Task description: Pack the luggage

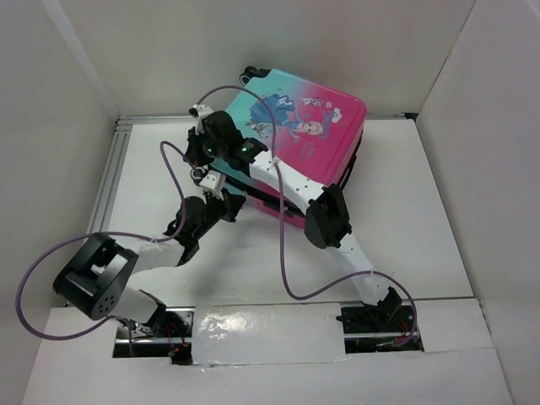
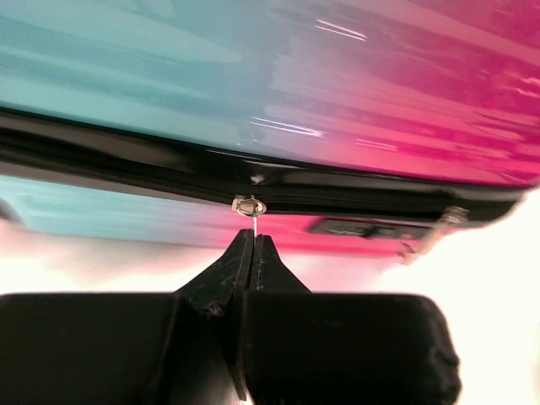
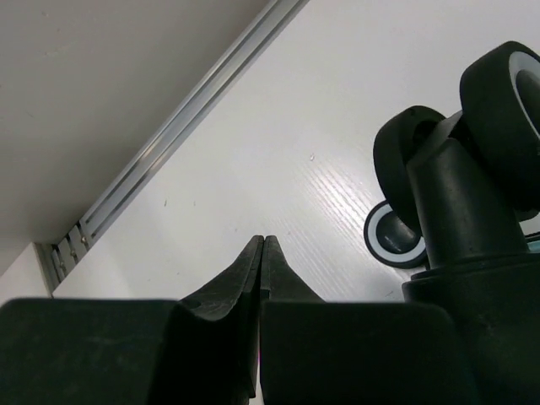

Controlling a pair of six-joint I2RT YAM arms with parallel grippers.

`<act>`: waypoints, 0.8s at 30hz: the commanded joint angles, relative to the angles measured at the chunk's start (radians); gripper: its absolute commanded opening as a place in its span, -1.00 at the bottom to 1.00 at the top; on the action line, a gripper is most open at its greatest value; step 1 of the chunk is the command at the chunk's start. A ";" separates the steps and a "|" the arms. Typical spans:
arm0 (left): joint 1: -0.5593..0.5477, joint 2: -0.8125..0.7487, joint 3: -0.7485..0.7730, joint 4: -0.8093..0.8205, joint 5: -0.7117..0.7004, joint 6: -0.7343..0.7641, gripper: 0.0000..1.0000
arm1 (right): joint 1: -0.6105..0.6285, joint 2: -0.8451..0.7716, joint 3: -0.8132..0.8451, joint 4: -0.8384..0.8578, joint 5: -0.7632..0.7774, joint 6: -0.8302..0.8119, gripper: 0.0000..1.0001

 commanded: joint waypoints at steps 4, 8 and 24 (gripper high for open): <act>-0.210 0.049 0.041 0.180 0.254 -0.041 -1.00 | -0.230 -0.029 -0.062 0.038 0.171 -0.103 -1.00; -0.303 0.058 0.083 0.113 0.183 0.004 -1.00 | -0.249 -0.038 -0.086 0.017 0.172 -0.103 -1.00; -0.561 0.171 0.173 0.074 -0.145 0.088 -1.00 | -0.287 -0.103 -0.154 0.006 0.144 -0.112 -1.00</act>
